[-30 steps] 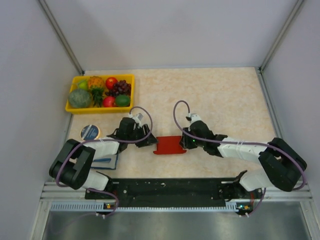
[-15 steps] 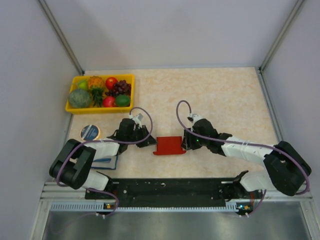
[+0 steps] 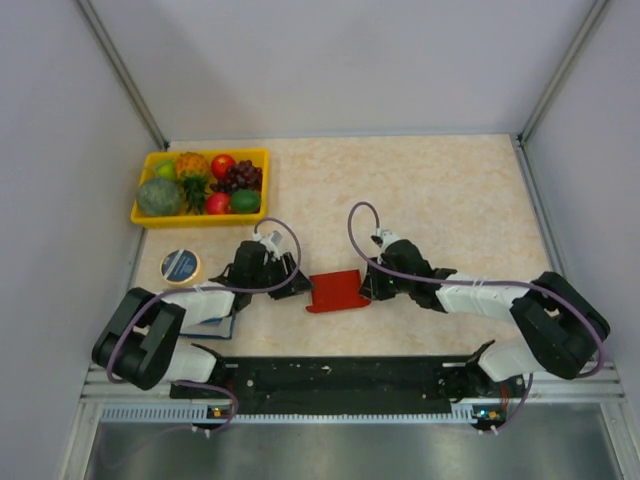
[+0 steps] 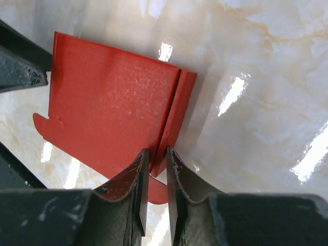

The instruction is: Fold the paper box

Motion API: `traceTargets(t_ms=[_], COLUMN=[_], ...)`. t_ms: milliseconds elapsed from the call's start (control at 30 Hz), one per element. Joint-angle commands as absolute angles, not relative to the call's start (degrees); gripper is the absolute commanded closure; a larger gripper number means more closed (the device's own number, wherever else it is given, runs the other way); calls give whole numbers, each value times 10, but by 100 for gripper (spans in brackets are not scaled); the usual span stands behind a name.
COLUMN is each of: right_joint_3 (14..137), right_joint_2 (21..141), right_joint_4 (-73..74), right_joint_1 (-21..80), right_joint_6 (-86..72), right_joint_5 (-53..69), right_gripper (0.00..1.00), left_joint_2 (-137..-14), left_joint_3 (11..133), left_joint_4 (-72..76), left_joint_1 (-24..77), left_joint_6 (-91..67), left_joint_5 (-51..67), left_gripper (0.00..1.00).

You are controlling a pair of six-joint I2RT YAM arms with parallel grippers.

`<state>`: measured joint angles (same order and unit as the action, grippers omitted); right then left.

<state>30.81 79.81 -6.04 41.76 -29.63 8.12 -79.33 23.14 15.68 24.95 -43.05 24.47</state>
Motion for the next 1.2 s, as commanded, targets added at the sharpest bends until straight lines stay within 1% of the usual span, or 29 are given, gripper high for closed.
traceTargets(t_ms=[0, 33, 67, 233, 433, 500, 700, 867, 967, 1067, 1133, 1167], right_joint_3=[285, 286, 287, 265, 244, 243, 249, 249, 249, 248, 250, 250], right_joint_2=[838, 843, 854, 857, 845, 849, 854, 859, 859, 859, 858, 858], right_joint_4=[-54, -54, -53, -64, -68, -71, -78, -86, -85, -86, -84, -83], right_joint_1=[412, 412, 410, 386, 363, 362, 360, 359, 358, 352, 352, 352], right_joint_6=[-293, -297, -301, -326, -335, -332, -335, -336, -334, -334, -332, -330], right_joint_5=[49, 47, 45, 44, 49, 54, 60, 63, 63, 64, 64, 64], right_gripper=[84, 84, 85, 88, 89, 89, 89, 89, 89, 89, 89, 89], left_joint_2=[-733, -717, -711, -666, -663, -671, -749, -836, -868, -869, -863, -860], left_joint_3=[215, 213, 209, 205, 180, 169, 162, 142, 134, 133, 127, 120], left_joint_4=[144, 143, 142, 116, 127, 167, 274, 417, 481, 481, 499, 510], left_joint_1=[248, 247, 247, 246, 247, 248, 257, 264, 272, 279, 281, 281], left_joint_6=[-421, -424, -427, -428, -476, -489, -527, -586, -615, -616, -623, -627], left_joint_5=[245, 248, 250, 230, 216, 225, 263, 287, 293, 281, 277, 275], left_gripper=[44, 40, 39, 37, 35, 34, 32, 31, 33, 35, 41, 47])
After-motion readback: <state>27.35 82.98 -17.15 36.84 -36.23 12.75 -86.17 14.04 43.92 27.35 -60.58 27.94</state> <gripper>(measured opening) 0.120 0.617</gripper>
